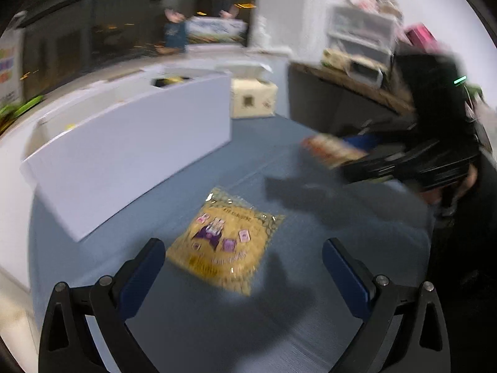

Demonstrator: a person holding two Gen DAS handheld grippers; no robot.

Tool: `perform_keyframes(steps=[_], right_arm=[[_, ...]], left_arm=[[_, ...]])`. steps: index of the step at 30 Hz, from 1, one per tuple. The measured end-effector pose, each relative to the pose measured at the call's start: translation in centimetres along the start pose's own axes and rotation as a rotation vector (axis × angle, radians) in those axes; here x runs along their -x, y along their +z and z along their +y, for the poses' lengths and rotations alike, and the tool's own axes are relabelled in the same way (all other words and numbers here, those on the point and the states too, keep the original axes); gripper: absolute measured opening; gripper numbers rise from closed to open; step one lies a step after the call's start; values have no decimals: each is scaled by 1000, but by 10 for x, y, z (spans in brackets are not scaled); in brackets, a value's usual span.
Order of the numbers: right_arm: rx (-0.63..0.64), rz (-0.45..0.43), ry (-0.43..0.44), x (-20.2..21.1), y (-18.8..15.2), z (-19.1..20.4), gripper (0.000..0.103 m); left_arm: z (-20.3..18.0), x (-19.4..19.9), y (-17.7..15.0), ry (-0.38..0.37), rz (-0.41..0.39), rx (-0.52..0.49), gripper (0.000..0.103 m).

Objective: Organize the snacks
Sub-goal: 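Grasp the orange-white cake pack with right tool while left tool grasps Lay's cracker bag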

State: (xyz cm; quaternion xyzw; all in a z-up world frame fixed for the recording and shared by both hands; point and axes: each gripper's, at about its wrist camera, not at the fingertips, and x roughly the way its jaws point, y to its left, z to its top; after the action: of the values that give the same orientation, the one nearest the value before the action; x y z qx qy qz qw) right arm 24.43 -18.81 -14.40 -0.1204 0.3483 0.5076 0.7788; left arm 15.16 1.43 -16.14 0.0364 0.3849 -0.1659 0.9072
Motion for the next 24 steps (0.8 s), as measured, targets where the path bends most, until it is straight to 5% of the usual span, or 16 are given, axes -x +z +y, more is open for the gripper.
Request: perform_keyframes(steps=[5,11,14,15,19,24], right_arm=[[-29,-80,23,38,-6,15,44],[-87,-102,25,44,-17,12,44],[-104,-96,27,38,-23,12,44],[-107,-92,32,39,-24,13,44],[-121,-89,22,37,-27,12,44],[-161,-106,1,36,-26,11,44]], left_arm=[[4,-40,11,-17,89,-152,103],[19,-72,10,-91,190,-158,103],[21,-68,10,-83,173,-164,94],[22,-64,10,-84,164,-158,77],[23,-48,5,-75,148,-109,77],[24,10,4,-28,-15,58,77]])
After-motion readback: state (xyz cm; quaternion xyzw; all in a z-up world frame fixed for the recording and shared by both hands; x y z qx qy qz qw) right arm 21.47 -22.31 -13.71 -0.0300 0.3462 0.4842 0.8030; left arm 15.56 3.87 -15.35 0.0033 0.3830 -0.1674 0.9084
